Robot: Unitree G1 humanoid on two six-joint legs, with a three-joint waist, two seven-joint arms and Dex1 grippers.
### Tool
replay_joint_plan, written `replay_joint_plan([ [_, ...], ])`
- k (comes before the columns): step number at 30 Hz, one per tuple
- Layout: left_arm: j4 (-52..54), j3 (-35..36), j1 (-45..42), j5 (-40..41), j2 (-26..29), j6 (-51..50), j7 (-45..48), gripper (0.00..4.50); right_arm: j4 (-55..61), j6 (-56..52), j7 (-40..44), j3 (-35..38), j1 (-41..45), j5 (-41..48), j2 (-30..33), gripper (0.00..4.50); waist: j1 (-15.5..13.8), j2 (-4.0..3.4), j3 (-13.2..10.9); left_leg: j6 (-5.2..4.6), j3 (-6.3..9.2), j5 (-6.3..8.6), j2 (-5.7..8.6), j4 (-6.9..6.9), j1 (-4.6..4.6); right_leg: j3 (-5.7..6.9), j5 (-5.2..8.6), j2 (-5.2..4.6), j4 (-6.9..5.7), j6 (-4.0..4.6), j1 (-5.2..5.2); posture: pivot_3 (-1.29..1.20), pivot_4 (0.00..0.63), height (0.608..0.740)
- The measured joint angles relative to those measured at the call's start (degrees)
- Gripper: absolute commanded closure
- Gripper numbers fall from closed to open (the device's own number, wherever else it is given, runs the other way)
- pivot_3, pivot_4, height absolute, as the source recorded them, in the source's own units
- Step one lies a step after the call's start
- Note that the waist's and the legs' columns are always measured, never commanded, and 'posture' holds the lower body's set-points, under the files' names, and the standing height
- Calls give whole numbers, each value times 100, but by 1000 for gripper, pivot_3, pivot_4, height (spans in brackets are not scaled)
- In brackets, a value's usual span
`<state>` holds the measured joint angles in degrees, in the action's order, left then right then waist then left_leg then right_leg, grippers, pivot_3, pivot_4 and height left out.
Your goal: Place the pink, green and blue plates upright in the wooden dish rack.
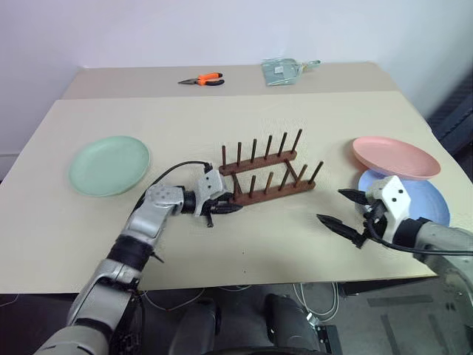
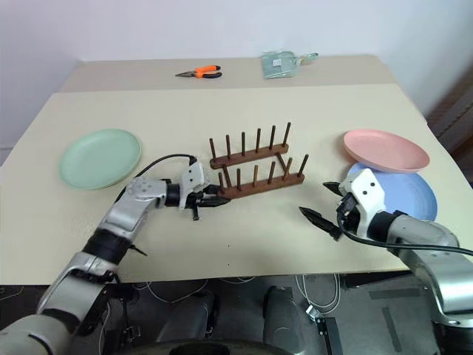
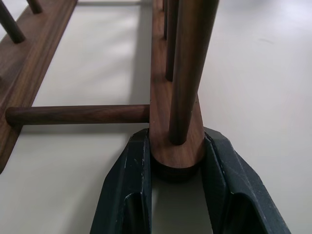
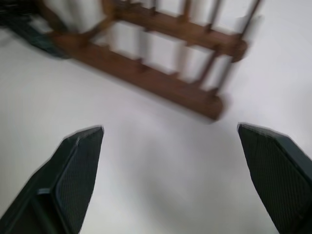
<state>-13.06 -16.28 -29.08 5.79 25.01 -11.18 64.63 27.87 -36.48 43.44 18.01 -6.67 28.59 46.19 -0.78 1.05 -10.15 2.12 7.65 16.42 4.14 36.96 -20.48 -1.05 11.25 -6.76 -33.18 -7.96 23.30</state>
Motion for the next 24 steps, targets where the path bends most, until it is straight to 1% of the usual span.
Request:
replay_joint_plan([
  [1, 208, -36, 93, 24, 90, -83, 98, 3741, -6, -13, 59, 59, -57, 11, 13, 0, -8, 0, 0, 0, 1, 0, 0, 1, -1, 0, 6, 0, 1, 9, -3, 0, 150, 740],
  [3, 548, -122, 243, 45, 219, -188, 220, 2681, -8, -14, 186, 111, -250, 30, 72, 0, -18, 0, 0, 0, 2, 0, 0, 2, -1, 0, 10, -3, 5, 13, -7, 0, 150, 740],
  [4, 594, -191, 277, 38, 247, -233, 267, 2279, -21, -9, 242, 125, -357, 24, 117, 0, -17, 0, 0, -1, 1, 0, 1, 4, -2, 0, 11, -3, 6, 13, -7, 0, 150, 740],
  [6, 624, -240, 297, -6, 227, -185, 224, 1329, -102, 29, 317, 141, -534, -50, 200, 0, -17, 0, 0, -1, 2, 1, 1, 5, -1, 0, 11, -3, 6, 12, -8, 0, 150, 740],
  [7, 606, -271, 291, -62, 215, -121, 137, 764, -163, 57, 343, 144, -608, -106, 225, 254, -14, 0, 0, -1, 1, 1, 1, 5, 0, 0, 11, -3, 6, 12, -8, 0, 150, 740],
  [8, 544, -278, 262, -116, 201, -58, 10, 344, -223, 80, 361, 145, -637, -145, 225, 557, -8, 0, 0, -1, 1, 1, 1, 5, 2, 0, 11, -3, 4, 12, -9, 0, 150, 740],
  [9, 505, -273, 208, -157, 203, -61, -73, 317, -241, 93, 367, 145, -642, -159, 225, 900, -6, 0, 0, -1, 1, 1, 1, 5, 3, 0, 11, -3, 1, 13, -9, 0, 150, 740],
  [11, 538, -245, 191, -149, 282, -198, -165, 317, -226, 163, 434, 141, -642, -166, 226, 1810, 8, -4, 2, -1, -1, 1, -1, 5, 7, 0, 11, -2, -1, 12, -10, 0, 150, 740],
  [12, 684, -188, 293, -98, 409, -372, -173, 827, -199, 191, 474, 103, -652, -168, 229, 2409, 41, -4, 2, -1, -2, 1, -7, 0, 9, 0, 12, 2, -3, 12, -7, 0, 150, 740],
  [14, 1107, 65, 588, 79, 755, -745, -178, 1699, -96, 201, 533, -43, -716, -190, 228, 3421, 127, -2, 3, -5, 0, 4, -14, -8, 11, 3, 12, 9, -6, 12, -2, 0, 150, 740],
  [15, 1319, 212, 743, 174, 930, -964, -171, 2219, -63, 214, 537, -135, -741, -213, 221, 4039, 166, -5, 4, -5, 0, 4, -17, -13, 12, 2, 12, 10, -8, 12, 3, 0, 150, 740],
  [16, 1564, 338, 921, 274, 1086, -1192, -168, 2650, -51, 242, 527, -228, -755, -260, 201, 4456, 187, -8, 5, -5, -1, 4, -17, -16, 12, 0, 12, 10, -9, 12, 6, 0, 150, 740],
  [17, 1891, 455, 1156, 407, 1191, -1461, -178, 3211, -52, 285, 498, -341, -750, -322, 157, 4500, 187, -13, 6, -5, -1, 4, -17, -16, 11, -1, 12, 7, -8, 11, 7, 0, 150, 740],
  [18, 2152, 510, 1336, 511, 1217, -1677, -215, 3639, -57, 325, 458, -442, -728, -377, 103, 4500, 168, -14, 7, -5, 0, 4, -17, -16, 10, -1, 13, 3, -7, 10, 7, 0, 150, 740],
  [21, 2894, 436, 1722, 746, 1042, -2288, -459, 3639, -199, 482, 243, -886, -437, -690, -57, 4500, 92, -14, 5, -5, 3, 5, -11, 5, -3, -3, 16, -7, 2, 9, -1, 0, 150, 740],
  [24, 3224, 121, 1788, 746, 747, -2556, -790, 3639, -454, 647, 26, -1259, -120, -1010, -257, 4500, -9, -8, 2, -4, 4, 5, -7, 12, -4, -3, 17, -8, 5, 9, -7, 0, 150, 740],
])
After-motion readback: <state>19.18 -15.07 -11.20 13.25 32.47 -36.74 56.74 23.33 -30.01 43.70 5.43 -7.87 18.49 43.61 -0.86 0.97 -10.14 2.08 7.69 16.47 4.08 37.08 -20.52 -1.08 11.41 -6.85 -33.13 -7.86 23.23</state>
